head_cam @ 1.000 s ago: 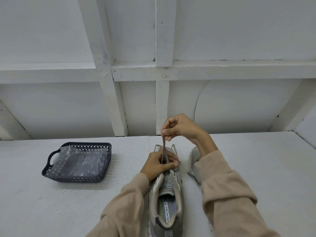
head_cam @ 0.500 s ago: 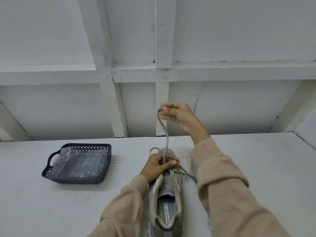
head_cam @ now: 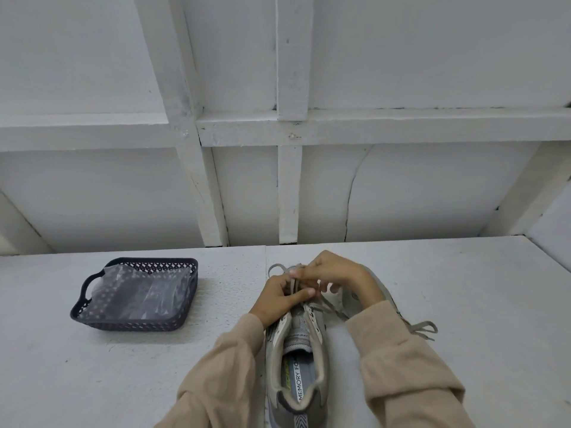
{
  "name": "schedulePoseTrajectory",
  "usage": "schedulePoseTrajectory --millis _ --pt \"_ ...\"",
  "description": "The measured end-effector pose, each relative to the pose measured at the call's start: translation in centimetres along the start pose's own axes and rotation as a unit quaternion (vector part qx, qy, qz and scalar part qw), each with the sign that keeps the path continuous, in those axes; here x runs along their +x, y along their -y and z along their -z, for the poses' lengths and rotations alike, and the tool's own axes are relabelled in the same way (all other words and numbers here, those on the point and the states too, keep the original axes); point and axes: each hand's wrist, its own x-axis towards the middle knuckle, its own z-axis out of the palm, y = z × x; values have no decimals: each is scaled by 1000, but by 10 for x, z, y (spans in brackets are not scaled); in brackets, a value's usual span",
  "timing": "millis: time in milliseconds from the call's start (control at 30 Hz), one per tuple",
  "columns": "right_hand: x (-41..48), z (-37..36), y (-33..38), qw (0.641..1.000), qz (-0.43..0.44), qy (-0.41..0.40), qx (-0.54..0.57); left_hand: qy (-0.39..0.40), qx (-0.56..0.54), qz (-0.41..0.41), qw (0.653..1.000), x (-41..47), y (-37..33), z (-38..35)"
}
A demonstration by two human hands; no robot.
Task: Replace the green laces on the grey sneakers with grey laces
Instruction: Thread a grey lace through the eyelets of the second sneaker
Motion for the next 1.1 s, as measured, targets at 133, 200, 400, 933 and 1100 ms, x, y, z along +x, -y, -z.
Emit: schedulePoseTrajectory --millis 133,200,400,933,1100 --pt "3 -13 -1 990 79 -77 90 5 -9 7 1000 -3 -5 -2" --pt "3 -12 -4 981 110 -118 105 6 -30 1 1000 -4 -6 -3" --pt "1 -7 -4 971 135 -171 97 -2 -77 -3 997 -4 -8 -5" --pt "-27 42 60 917 233 -207 250 45 -22 -25 998 -2 -5 -2" --pt "-17 57 79 899 245 -233 278 51 11 -24 998 -1 -2 -1"
